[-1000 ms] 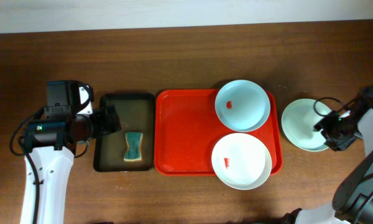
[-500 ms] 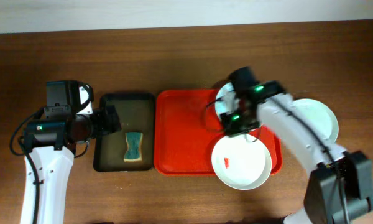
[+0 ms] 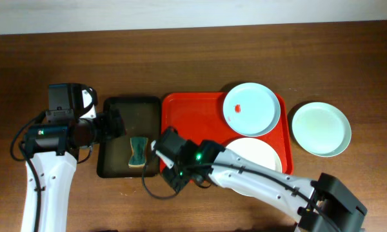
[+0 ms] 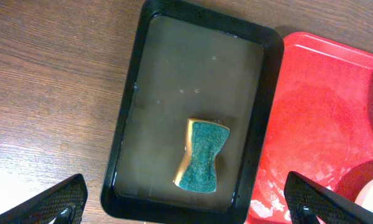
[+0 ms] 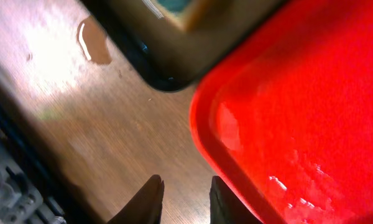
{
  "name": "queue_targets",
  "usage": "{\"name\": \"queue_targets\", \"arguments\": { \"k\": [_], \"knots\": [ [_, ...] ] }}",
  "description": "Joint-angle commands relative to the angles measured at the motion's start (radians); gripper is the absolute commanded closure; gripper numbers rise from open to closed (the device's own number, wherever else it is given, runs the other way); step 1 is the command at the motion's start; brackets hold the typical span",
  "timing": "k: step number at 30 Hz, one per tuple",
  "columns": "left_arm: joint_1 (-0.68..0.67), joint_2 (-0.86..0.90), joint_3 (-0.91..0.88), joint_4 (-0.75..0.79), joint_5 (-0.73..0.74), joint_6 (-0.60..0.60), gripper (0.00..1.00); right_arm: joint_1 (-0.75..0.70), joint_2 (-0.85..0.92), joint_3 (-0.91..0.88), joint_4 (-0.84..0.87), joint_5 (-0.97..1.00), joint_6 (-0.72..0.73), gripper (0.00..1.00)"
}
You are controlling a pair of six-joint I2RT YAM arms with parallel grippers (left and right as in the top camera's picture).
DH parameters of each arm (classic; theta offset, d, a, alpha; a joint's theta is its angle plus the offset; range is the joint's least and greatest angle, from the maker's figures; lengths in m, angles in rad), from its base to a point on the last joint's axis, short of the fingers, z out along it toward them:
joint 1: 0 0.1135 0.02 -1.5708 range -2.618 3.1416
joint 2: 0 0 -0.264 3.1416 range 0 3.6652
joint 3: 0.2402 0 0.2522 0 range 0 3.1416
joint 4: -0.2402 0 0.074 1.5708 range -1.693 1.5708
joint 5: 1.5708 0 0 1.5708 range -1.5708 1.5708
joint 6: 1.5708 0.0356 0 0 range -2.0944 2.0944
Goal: Clean dirty plates on tray and stack at the side
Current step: 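Move right gripper to the lower white plate's left rim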
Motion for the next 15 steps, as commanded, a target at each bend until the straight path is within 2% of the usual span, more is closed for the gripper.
{"name": "queue_targets", "arguments": {
  "k": [1,4,10,15],
  "knots": [
    [0.003,-0.009,0.014,0.000,0.011,-0.006,0.01,0.070,0.005,-0.049,0.014,0.112,-0.220,0.71],
    [0.003,-0.009,0.014,-0.001,0.011,-0.006,0.01,0.119,0.005,-0.126,0.110,0.147,-0.362,0.64],
    [0.003,-0.009,0.014,0.000,0.011,-0.006,0.01,0.119,0.005,-0.216,0.240,0.253,-0.429,0.57],
    [0.003,-0.009,0.014,0.000,0.011,-0.006,0.01,0.118,0.010,-0.237,0.291,0.254,-0.435,0.57]
  ]
}}
